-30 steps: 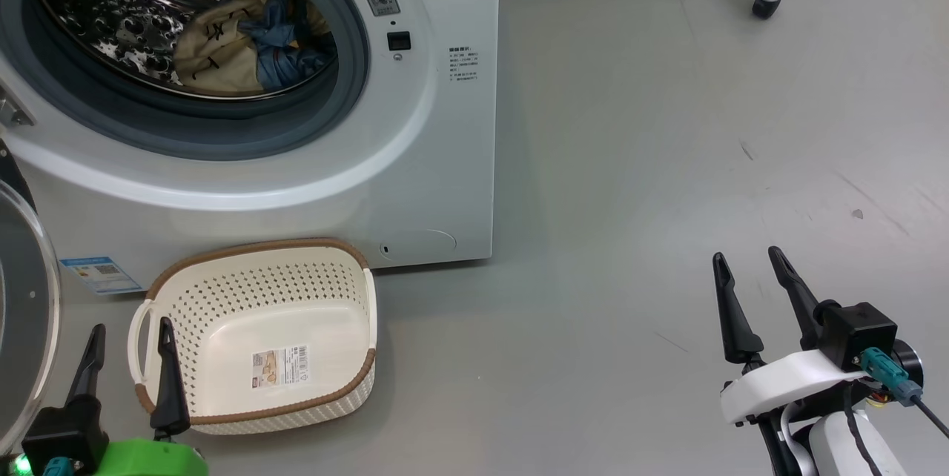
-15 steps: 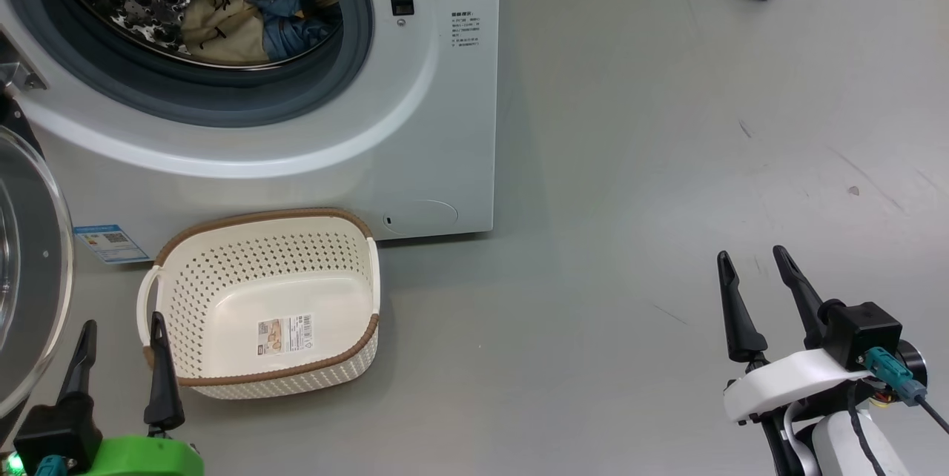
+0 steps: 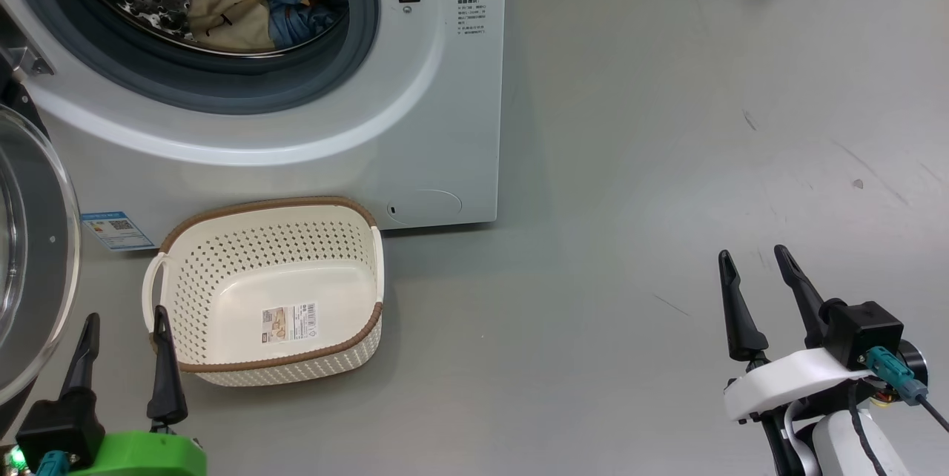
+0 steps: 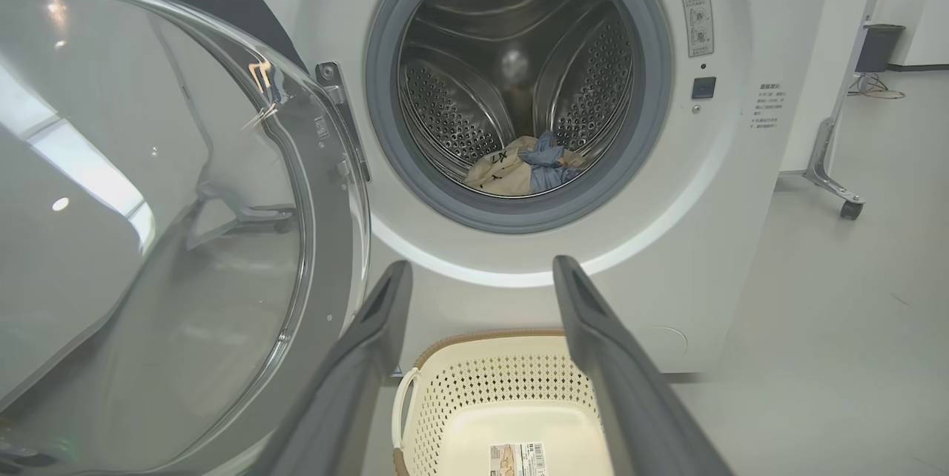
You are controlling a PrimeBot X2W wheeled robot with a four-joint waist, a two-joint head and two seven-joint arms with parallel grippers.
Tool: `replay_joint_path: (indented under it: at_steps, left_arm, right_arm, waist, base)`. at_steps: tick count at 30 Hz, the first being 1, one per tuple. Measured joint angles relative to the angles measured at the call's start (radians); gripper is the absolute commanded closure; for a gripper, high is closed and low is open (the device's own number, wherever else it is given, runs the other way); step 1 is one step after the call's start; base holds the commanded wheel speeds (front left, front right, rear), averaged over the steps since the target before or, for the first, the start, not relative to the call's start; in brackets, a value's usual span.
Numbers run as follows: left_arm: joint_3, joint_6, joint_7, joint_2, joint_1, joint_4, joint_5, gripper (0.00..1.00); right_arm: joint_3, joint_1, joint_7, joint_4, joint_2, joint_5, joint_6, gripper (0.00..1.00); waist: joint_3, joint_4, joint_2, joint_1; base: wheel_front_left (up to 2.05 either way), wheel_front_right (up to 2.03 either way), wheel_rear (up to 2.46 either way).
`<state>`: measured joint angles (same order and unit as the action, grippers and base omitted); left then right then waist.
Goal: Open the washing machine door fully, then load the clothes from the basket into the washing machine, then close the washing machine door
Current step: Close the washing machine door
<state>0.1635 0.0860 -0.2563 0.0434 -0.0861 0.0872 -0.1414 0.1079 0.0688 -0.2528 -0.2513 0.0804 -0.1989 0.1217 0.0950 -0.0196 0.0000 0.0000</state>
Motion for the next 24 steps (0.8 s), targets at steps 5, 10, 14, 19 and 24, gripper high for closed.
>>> replay_joint_path:
  at_steps: [5,10,14,19,24]
  left_arm:
    - [-0.004,0.000,0.000,0.000,0.004,-0.002,0.000,0.00]
    - [-0.007,0.000,0.000,-0.001,0.004,-0.002,0.001,0.00]
    - [-0.009,0.000,0.000,-0.001,0.004,0.000,0.003,0.00]
    - [-0.012,0.000,0.000,-0.002,0.004,0.001,0.005,0.00]
    - [-0.017,-0.005,0.000,-0.002,0.004,0.002,0.008,0.00]
  right_arm:
    - [-0.001,0.001,0.000,0.000,0.000,0.000,0.000,0.00]
    - [-0.002,0.001,0.000,0.000,0.000,0.000,0.000,0.00]
    - [-0.007,0.001,0.000,-0.001,0.000,0.000,0.000,0.00]
    - [-0.013,0.000,0.000,-0.001,0.001,0.000,0.000,0.00]
    - [-0.015,0.000,0.000,0.002,0.004,0.000,0.000,0.00]
  waist:
    - [-0.002,0.004,0.0000,0.0000]
    - [-0.006,0.008,0.0000,0.0000]
    - [-0.011,0.014,0.0000,0.0000]
    - [-0.019,0.031,0.0000,0.0000]
    - [-0.023,0.052,0.0000,0.0000]
  base:
    - [0.00,0.00,0.00]
    - [0.00,0.00,0.00]
    - [0.00,0.00,0.00]
    - [0.00,0.00,0.00]
    - [0.00,0.00,0.00]
